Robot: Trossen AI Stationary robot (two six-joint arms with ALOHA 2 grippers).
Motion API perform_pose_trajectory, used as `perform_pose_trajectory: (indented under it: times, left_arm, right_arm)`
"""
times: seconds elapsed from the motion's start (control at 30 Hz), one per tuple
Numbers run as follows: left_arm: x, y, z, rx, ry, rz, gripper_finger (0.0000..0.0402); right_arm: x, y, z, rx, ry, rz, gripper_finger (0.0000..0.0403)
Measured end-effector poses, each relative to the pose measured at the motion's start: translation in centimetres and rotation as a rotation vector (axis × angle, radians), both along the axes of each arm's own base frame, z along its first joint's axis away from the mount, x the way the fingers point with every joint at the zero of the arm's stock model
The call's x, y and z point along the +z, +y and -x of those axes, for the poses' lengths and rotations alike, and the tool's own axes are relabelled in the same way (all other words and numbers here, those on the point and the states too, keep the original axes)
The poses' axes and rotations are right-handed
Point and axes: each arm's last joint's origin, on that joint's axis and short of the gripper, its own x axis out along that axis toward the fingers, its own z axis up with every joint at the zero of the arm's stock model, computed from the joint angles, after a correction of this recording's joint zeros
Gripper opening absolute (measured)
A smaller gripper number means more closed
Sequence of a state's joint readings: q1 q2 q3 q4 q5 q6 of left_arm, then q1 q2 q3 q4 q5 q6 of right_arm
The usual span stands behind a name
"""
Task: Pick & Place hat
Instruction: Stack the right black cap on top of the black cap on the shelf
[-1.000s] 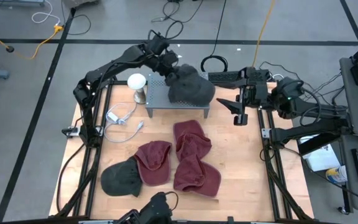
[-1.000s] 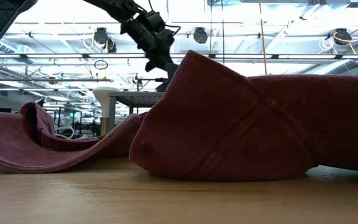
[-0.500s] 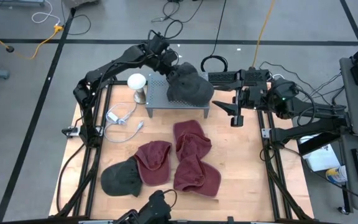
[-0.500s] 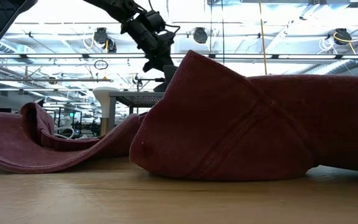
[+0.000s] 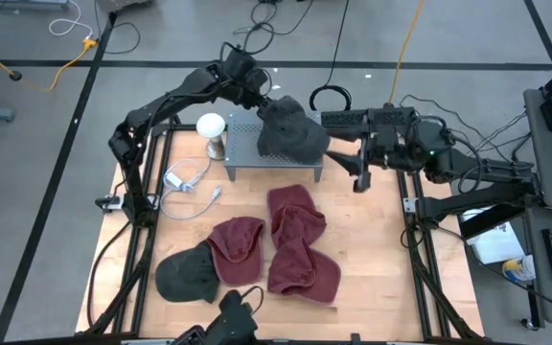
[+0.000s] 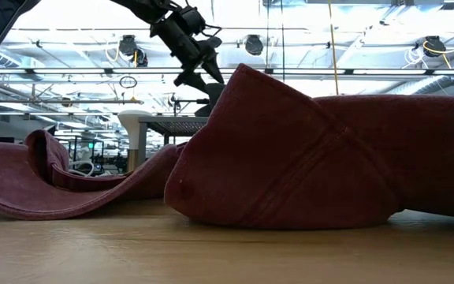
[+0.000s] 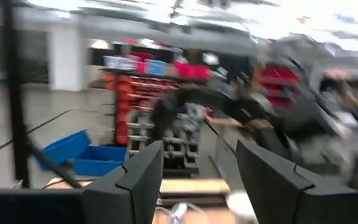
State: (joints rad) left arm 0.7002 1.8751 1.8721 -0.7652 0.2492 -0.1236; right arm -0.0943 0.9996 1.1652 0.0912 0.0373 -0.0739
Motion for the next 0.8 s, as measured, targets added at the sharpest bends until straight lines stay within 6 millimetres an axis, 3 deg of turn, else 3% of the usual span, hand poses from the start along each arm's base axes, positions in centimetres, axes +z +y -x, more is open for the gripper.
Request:
perform_pose_trajectory:
  times: [0.2, 0.4, 0.63, 0.8]
  left_arm:
    - [-0.1, -0.3, 0.6, 0.142, 0.034, 0.101, 0.0286]
    - [-0.9, -0.7, 1.5, 0.303, 0.114, 0.244, 0.0277]
    - [-1.4, -1.3, 2.1, 0.400, 0.172, 0.343, 0.0249]
    - [-2.0, -2.5, 2.6, 0.463, 0.311, 0.375, 0.0229]
  right_arm:
    - [-1.2, -0.8, 0.0, -0.211, 0.058, -0.265, 0.0196]
    - [-2.3, -1.8, 0.3, -0.389, 0.080, -0.474, 0.0196]
    - [-2.7, -2.4, 0.4, -0.418, 0.097, -0.503, 0.0196]
    - [-2.7, -2.4, 0.4, -0.418, 0.098, -0.502, 0.0196]
